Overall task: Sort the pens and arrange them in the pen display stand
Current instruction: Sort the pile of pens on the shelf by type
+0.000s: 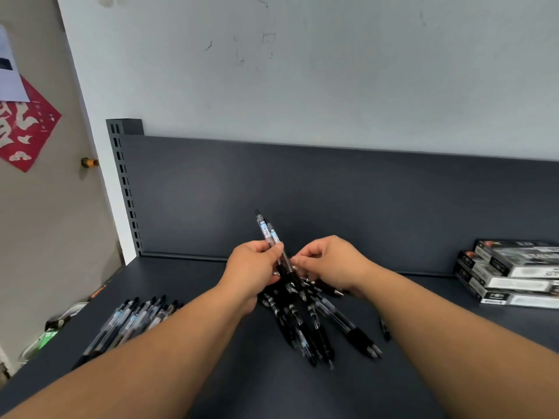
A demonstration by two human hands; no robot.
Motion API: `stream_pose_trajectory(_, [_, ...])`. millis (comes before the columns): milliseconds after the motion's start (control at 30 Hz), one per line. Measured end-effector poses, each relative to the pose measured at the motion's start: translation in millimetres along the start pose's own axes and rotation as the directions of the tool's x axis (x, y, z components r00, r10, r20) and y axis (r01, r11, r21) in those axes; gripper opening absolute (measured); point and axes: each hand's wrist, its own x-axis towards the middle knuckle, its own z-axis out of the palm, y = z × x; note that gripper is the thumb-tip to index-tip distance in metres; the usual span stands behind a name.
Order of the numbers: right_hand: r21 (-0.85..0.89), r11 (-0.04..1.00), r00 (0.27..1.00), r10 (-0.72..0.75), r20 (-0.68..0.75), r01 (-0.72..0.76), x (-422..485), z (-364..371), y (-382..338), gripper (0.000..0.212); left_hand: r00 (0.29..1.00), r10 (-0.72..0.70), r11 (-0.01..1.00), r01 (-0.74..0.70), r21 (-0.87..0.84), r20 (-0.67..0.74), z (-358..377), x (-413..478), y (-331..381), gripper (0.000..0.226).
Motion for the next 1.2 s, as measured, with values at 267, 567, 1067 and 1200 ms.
stream_pose_trajectory(267, [-0.538,0.819,0.971,0.241,0.004,-0.201,-43,-7,35,0.032,1.000,0.013,0.999,-0.013,0.053,0.000,8,-22,-8,0.018])
stream_pose_trajectory(567, [-0.494,0.819,0.939,0.344,0.014,-0.293,-58,5,39,0.030,1.000,0.008,0.997,-0.009,0.077,0.009,14,-40,-11,0.021])
stream_pose_trajectory(1067, [0.304,0.934,0.972,0.221,-0.081,-0.187,-71,-3,26,0.023,0.995,-0.054,0.993,0.044,0.112,0.083,24,-57,-12,0.015])
stream_pose_trajectory(1200, [0.463,0.875,0.990,0.138,0.040,-0.141,-72,10,2,0.020,0.991,-0.043,0.994,0.029,0.108,0.131,13,-68,-7,0.021])
